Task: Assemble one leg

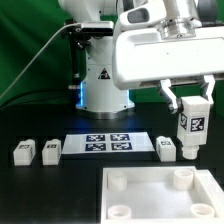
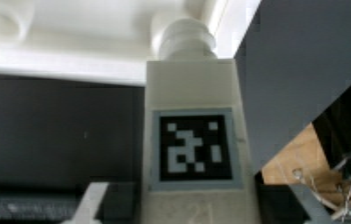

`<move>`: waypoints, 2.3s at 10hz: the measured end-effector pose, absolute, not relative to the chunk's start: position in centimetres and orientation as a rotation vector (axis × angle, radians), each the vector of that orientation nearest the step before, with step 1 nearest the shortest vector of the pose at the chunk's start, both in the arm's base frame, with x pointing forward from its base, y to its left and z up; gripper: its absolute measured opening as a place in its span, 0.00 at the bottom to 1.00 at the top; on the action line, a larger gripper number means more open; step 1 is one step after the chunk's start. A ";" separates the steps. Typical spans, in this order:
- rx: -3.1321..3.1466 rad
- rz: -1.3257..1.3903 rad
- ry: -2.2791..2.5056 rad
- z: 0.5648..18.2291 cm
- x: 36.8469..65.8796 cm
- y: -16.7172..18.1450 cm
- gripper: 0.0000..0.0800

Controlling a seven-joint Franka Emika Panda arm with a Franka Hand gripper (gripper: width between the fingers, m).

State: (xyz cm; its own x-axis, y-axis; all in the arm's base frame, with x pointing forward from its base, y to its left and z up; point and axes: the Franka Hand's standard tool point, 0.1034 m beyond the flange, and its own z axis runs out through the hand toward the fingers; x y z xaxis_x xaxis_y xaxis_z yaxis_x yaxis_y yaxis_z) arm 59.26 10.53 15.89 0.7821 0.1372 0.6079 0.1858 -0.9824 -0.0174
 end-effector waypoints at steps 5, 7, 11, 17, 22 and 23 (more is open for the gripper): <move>-2.894 -0.948 -0.208 12.1 60.8 10.9 0.36; -2.897 -0.932 -0.197 11.0 60.9 11.1 0.36; -2.896 -0.929 -0.183 10.3 62.0 11.1 0.36; -2.897 -0.925 -0.149 8.3 61.4 11.4 0.36; -2.915 -0.886 -0.130 7.8 61.0 11.4 0.43; -2.915 -0.885 -0.130 7.8 61.0 11.4 0.60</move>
Offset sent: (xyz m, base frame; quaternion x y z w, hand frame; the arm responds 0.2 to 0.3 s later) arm 0.0170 0.0015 -0.0231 -0.0269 0.0145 0.0092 0.9995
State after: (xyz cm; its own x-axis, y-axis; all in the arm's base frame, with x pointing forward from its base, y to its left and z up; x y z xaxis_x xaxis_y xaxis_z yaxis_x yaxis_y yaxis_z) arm 61.00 11.40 7.83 0.8282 0.0549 0.5578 0.1083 -0.9921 -0.0632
